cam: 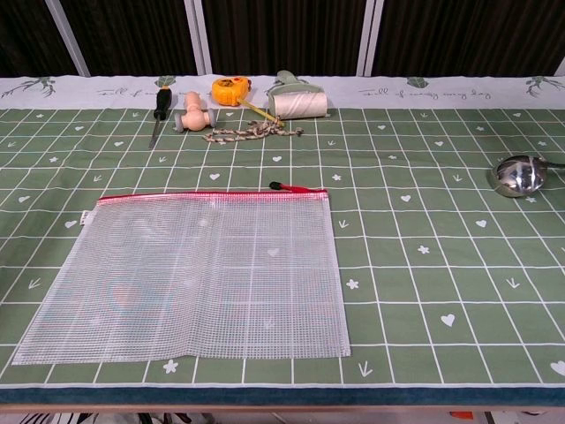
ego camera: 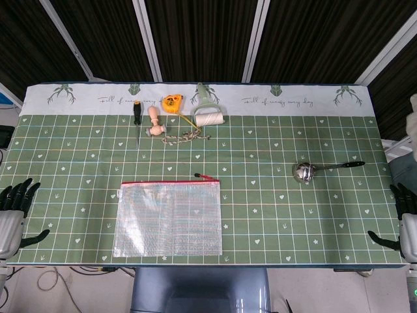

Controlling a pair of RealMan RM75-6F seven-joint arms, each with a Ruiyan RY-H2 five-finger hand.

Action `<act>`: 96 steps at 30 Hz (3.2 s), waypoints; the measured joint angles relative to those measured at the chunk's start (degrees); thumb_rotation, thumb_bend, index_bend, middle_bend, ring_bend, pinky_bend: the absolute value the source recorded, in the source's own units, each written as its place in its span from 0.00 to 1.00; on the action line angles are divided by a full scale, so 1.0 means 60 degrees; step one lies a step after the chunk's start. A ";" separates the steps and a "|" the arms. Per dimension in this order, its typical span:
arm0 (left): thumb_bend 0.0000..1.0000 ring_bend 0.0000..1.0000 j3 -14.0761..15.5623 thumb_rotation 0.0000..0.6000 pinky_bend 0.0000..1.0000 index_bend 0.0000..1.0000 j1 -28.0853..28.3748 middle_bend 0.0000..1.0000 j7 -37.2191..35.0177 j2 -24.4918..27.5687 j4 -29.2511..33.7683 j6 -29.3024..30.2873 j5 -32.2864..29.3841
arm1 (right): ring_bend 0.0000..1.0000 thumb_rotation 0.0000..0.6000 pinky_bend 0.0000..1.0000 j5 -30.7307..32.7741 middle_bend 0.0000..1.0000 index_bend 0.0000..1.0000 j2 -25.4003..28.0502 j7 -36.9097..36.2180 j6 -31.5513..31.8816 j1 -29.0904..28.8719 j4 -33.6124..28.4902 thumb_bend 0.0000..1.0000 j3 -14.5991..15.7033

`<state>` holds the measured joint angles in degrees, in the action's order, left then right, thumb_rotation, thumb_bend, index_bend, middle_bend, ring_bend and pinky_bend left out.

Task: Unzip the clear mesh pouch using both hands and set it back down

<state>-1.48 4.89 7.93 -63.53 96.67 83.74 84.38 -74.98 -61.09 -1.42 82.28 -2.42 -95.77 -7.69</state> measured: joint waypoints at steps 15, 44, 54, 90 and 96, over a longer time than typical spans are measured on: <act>0.06 0.00 -0.0010 1.00 0.00 0.00 0.0017 0.00 0.0060 -0.0028 -0.0011 -0.0029 -0.0026 | 0.00 1.00 0.20 0.0026 0.00 0.00 -0.0014 -0.0006 0.0032 0.0006 -0.0010 0.13 -0.0025; 0.15 0.00 -0.2240 1.00 0.00 0.24 0.3460 0.03 0.4270 -0.0772 0.2265 -0.2681 -0.3063 | 0.00 1.00 0.20 0.0300 0.00 0.00 -0.0083 -0.0225 -0.0179 -0.0074 0.0070 0.14 -0.0143; 0.18 0.00 -0.2951 1.00 0.00 0.35 0.6228 0.06 0.6633 -0.3413 0.0618 -0.3758 -0.5722 | 0.00 1.00 0.20 0.0477 0.00 0.00 -0.0009 -0.0378 -0.0354 -0.0087 -0.0036 0.14 -0.0177; 0.27 0.00 -0.3280 1.00 0.00 0.45 1.0489 0.11 0.7568 -0.8814 -0.6871 -0.5583 -0.8664 | 0.00 1.00 0.20 0.0947 0.00 0.00 0.0133 -0.0694 -0.0774 -0.0151 -0.0191 0.15 -0.0264; 0.29 0.00 -0.3329 1.00 0.00 0.46 1.0772 0.11 0.7431 -0.9242 -0.7558 -0.5855 -0.8735 | 0.00 1.00 0.20 0.1038 0.00 0.00 0.0158 -0.0758 -0.0844 -0.0160 -0.0206 0.15 -0.0284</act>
<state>-21.45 69.52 52.52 -118.98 51.32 48.61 31.96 -68.75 -60.14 -5.97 77.22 -3.38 -97.01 -9.39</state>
